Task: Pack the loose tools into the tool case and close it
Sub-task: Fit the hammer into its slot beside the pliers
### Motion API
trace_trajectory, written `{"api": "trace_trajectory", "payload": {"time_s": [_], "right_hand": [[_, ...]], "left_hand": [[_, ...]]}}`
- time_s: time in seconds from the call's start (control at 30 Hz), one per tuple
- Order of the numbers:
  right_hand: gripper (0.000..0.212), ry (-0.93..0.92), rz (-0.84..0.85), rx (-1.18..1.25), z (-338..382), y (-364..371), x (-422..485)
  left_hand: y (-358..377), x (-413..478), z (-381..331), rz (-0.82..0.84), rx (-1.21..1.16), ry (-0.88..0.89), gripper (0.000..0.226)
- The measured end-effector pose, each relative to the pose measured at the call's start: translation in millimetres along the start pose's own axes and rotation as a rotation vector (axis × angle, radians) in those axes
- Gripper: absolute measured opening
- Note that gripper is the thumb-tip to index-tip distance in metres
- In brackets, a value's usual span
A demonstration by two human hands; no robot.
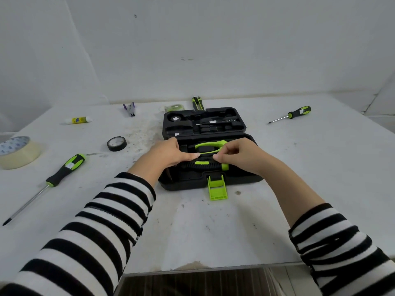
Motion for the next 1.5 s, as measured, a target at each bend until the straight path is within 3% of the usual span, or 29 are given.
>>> {"api": "trace_trajectory", "payload": {"time_s": [0.07, 0.17, 0.3, 0.4, 0.5, 0.73, 0.87, 1.13, 1.5], "right_hand": [[0.009, 0.005, 0.118, 0.010, -2.1, -4.9, -3.2], [0.030, 0.038, 0.235, -0.024, -5.5, -9.5, -8.8], [0.030, -0.090, 0.114, -0.087, -8.6, -4.6, -11.2], [0.030, -0.206, 0.005, 0.054, 1.9, -4.2, -10.6], [0.028, -0.286, -0.034, 0.157, 27.1, -7.9, -2.1], [0.022, -0.163, 0.107, -0.006, 48.3, -23.8, 13.5], [0.026, -0.017, 0.169, -0.241, 30.7, -20.3, 3.1], [0.023, -0.010, 0.076, -0.064, 9.2, -11.3, -9.0], [0.021, -0.031, 0.079, -0.032, 4.3, -11.6, -12.2]], "left_hand": [[0.2, -0.1, 1.0, 0.003, 0.014, 0.025, 0.058], [-0.7, 0.0, 4.5, 0.013, 0.036, 0.057, 0.060], [8.5, -8.6, 10.5, -0.106, 0.054, 0.036, 0.063], [17.0, -18.8, 14.0, -0.295, 0.004, 0.006, 0.063], [16.1, -17.9, 16.5, -0.341, -0.042, -0.004, 0.054], [18.5, -12.0, 23.5, -0.392, -0.105, -0.003, 0.044], [22.0, -5.2, 28.9, -0.350, -0.083, 0.004, 0.033], [18.7, -8.8, 25.5, -0.360, -0.014, -0.020, 0.023], [15.5, -18.7, 22.7, -0.407, -0.211, 0.036, 0.010]]}}
Point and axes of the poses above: each hand's wrist, its own x-axis towards the middle knuckle, its own y-axis out of the palm, z = x × y, the point moved 4 cm from there along x, towards the middle knuckle, and after that the axes turned 11 degrees about x, right-handed, at the moved point
